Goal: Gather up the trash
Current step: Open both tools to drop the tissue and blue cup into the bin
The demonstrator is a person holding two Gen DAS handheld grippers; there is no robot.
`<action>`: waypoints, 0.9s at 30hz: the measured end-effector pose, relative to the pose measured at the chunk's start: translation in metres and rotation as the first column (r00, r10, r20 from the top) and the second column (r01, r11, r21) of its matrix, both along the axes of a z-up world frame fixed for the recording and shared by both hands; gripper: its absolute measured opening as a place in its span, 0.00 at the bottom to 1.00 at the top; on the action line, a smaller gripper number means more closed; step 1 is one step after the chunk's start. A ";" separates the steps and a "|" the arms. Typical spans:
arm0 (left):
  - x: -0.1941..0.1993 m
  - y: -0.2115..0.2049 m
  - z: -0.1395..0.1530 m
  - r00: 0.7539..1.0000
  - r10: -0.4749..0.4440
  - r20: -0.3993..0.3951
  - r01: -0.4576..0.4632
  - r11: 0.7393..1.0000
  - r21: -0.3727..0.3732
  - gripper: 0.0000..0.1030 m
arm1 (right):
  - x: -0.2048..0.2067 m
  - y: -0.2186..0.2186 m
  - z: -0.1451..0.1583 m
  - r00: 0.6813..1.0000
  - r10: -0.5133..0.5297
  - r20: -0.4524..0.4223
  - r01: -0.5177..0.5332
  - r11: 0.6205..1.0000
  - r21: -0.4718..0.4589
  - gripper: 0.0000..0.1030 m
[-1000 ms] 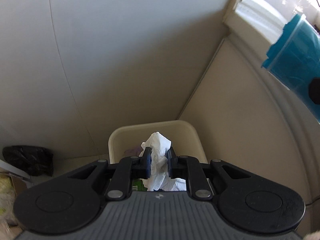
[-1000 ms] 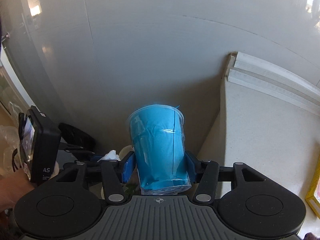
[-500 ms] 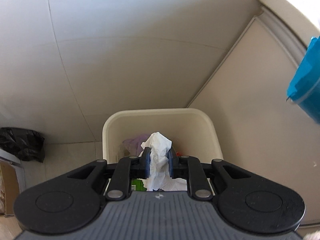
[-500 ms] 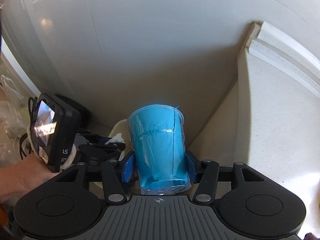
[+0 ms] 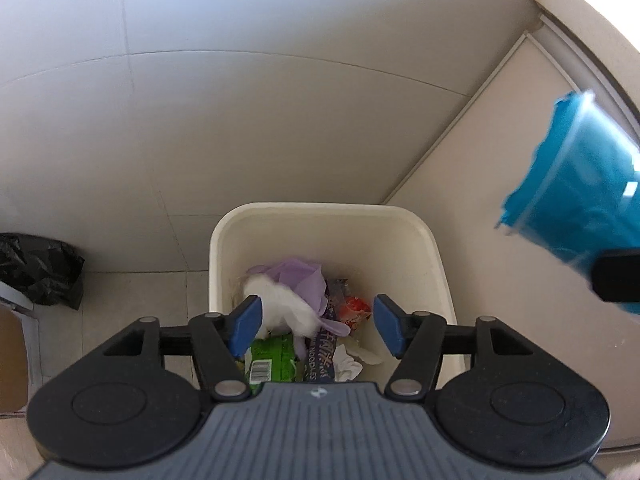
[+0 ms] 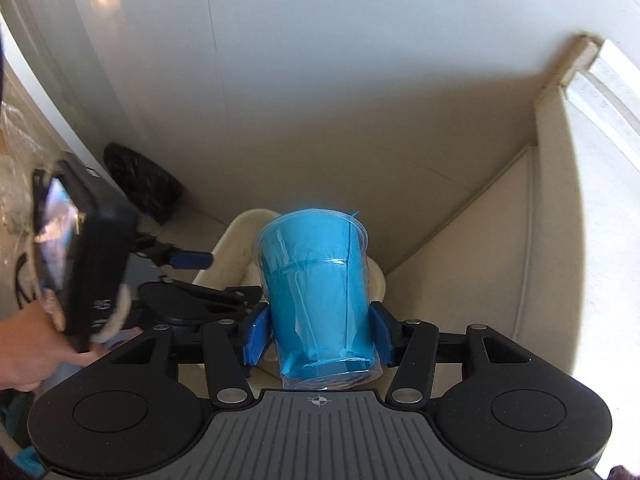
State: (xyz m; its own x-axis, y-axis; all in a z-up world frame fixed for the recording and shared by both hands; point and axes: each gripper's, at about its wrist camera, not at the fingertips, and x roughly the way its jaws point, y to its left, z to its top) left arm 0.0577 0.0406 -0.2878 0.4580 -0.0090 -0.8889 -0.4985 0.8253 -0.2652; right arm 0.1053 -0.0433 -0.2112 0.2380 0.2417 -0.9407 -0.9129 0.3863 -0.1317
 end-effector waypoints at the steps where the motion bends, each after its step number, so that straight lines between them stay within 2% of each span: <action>1: -0.004 0.001 0.001 1.000 0.005 0.003 -0.005 1.000 -0.002 0.58 | 0.000 0.003 -0.005 1.000 0.005 0.000 -0.005 1.000 -0.011 0.50; 8: -0.026 0.004 0.008 0.999 0.047 0.007 -0.047 0.999 -0.014 0.59 | -0.001 0.029 -0.037 0.999 0.054 -0.001 -0.054 0.992 -0.111 0.50; 14: -0.040 0.003 0.014 0.998 0.069 0.008 -0.068 0.997 -0.020 0.59 | 0.001 0.038 -0.062 0.998 0.050 -0.039 -0.057 0.975 -0.216 0.51; 19: -0.043 0.000 0.014 0.998 0.062 -0.002 -0.062 0.998 -0.014 0.59 | 0.004 0.037 -0.078 0.995 -0.002 -0.100 -0.026 0.961 -0.277 0.51; 24: -0.044 0.000 0.017 0.998 0.057 -0.003 -0.057 0.998 -0.008 0.59 | 0.002 0.040 -0.094 0.984 -0.008 -0.180 -0.061 0.926 -0.372 0.53; 27: -0.045 -0.001 0.018 0.999 0.052 -0.001 -0.052 0.999 -0.002 0.59 | -0.002 0.040 -0.091 0.986 0.008 -0.166 -0.069 0.929 -0.364 0.57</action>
State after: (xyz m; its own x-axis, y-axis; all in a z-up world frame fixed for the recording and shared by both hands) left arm 0.0128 0.0400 -0.2694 0.4570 0.0127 -0.8894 -0.5412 0.7975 -0.2667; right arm 0.1034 -0.0032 -0.3027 0.0754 -0.1220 -0.9897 -0.9469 0.3022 -0.1094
